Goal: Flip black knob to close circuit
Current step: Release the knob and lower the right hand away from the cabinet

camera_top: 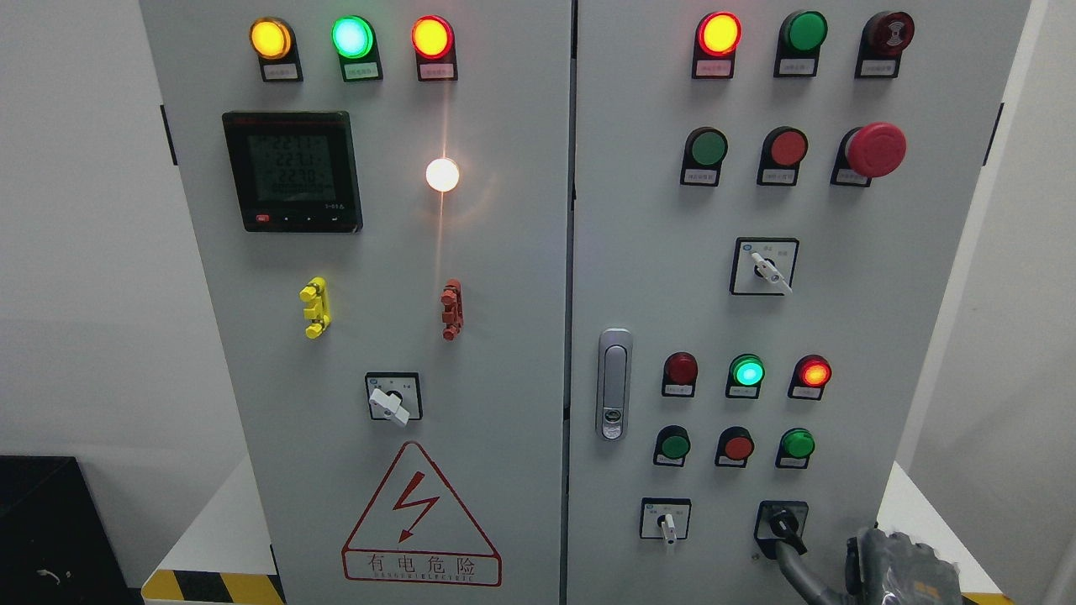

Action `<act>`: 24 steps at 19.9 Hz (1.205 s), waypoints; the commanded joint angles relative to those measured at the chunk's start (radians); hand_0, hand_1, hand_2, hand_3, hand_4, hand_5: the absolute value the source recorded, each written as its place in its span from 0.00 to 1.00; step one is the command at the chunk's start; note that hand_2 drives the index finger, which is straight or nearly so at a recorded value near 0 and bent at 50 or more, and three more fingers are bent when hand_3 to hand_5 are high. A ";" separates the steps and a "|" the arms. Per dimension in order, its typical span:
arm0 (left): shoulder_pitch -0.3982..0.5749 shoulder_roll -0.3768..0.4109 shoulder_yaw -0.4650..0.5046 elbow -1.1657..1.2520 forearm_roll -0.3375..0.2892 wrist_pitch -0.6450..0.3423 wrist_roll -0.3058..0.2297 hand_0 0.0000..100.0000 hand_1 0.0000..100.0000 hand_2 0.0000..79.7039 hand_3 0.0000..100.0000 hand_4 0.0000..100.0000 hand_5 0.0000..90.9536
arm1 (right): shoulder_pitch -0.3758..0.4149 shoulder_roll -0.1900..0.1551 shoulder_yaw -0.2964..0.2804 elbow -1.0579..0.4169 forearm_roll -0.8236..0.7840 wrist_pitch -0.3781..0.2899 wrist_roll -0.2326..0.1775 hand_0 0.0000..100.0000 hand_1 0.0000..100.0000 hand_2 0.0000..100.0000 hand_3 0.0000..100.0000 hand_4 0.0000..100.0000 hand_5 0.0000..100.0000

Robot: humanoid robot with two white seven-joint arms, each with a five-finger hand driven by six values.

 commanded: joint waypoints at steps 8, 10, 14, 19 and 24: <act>0.000 0.000 0.001 0.000 0.000 -0.001 -0.001 0.12 0.56 0.00 0.00 0.00 0.00 | 0.013 0.017 0.042 0.026 -0.001 -0.013 -0.005 0.00 0.00 0.98 1.00 1.00 1.00; 0.000 0.000 -0.001 0.000 0.000 -0.001 -0.001 0.12 0.56 0.00 0.00 0.00 0.00 | 0.025 0.017 0.042 -0.008 -0.001 -0.013 -0.013 0.00 0.00 0.98 1.00 1.00 1.00; 0.000 0.000 0.001 0.000 0.000 -0.001 0.001 0.12 0.56 0.00 0.00 0.00 0.00 | 0.092 0.017 0.044 -0.103 -0.052 -0.010 -0.022 0.00 0.00 0.97 1.00 1.00 1.00; 0.000 0.000 0.001 0.000 0.000 -0.001 -0.001 0.12 0.56 0.00 0.00 0.00 0.00 | 0.151 0.017 0.089 -0.154 -0.165 -0.010 -0.142 0.00 0.00 0.91 1.00 1.00 1.00; 0.000 0.000 -0.001 0.000 0.000 -0.001 -0.001 0.12 0.56 0.00 0.00 0.00 0.00 | 0.247 0.013 0.139 -0.212 -0.268 -0.003 -0.219 0.00 0.05 0.75 1.00 0.96 0.90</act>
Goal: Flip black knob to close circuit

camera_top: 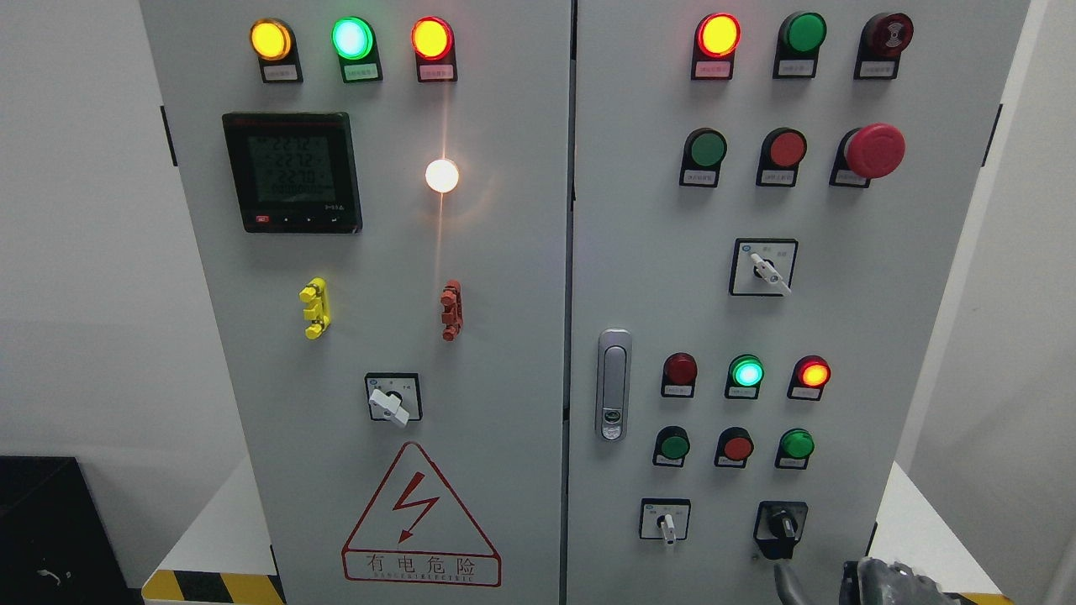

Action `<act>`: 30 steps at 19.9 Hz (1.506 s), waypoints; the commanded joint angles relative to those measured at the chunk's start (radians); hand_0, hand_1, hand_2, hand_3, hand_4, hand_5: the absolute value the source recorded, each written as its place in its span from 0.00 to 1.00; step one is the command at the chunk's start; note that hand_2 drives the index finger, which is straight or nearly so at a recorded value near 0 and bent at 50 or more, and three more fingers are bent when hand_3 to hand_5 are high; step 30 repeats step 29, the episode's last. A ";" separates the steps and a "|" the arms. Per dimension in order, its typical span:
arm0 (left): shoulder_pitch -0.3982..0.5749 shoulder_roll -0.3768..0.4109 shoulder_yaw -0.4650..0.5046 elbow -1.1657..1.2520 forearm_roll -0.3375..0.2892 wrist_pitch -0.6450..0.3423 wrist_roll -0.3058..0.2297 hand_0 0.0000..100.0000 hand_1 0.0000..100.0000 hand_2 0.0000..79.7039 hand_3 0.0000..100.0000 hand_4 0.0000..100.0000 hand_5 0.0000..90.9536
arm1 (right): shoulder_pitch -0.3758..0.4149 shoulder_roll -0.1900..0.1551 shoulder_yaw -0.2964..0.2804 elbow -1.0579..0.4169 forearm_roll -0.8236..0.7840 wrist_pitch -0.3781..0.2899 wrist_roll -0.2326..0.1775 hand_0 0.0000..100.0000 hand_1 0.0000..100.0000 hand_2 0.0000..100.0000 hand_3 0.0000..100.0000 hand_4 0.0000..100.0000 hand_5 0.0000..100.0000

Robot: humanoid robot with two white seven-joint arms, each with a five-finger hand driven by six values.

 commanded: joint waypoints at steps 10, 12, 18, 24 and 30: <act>0.000 0.000 0.001 0.000 0.000 -0.001 0.000 0.12 0.56 0.00 0.00 0.00 0.00 | 0.247 -0.008 0.199 -0.207 -0.775 -0.003 -0.110 0.00 0.05 0.17 0.33 0.33 0.36; 0.000 0.000 -0.001 0.000 0.000 -0.001 0.001 0.12 0.56 0.00 0.00 0.00 0.00 | 0.262 -0.008 0.202 -0.241 -0.936 -0.003 -0.112 0.00 0.03 0.09 0.22 0.21 0.22; 0.000 0.000 -0.001 0.000 0.000 -0.001 0.000 0.12 0.56 0.00 0.00 0.00 0.00 | 0.296 -0.008 0.207 -0.249 -1.114 -0.068 -0.109 0.00 0.00 0.00 0.05 0.00 0.00; 0.000 0.000 0.001 0.000 0.000 -0.001 0.000 0.12 0.56 0.00 0.00 0.00 0.00 | 0.316 -0.009 0.211 -0.250 -1.156 -0.102 -0.109 0.00 0.00 0.00 0.00 0.00 0.00; 0.000 0.000 0.001 0.000 0.000 -0.001 0.001 0.12 0.56 0.00 0.00 0.00 0.00 | 0.327 -0.009 0.214 -0.250 -1.173 -0.110 -0.109 0.00 0.00 0.00 0.00 0.00 0.00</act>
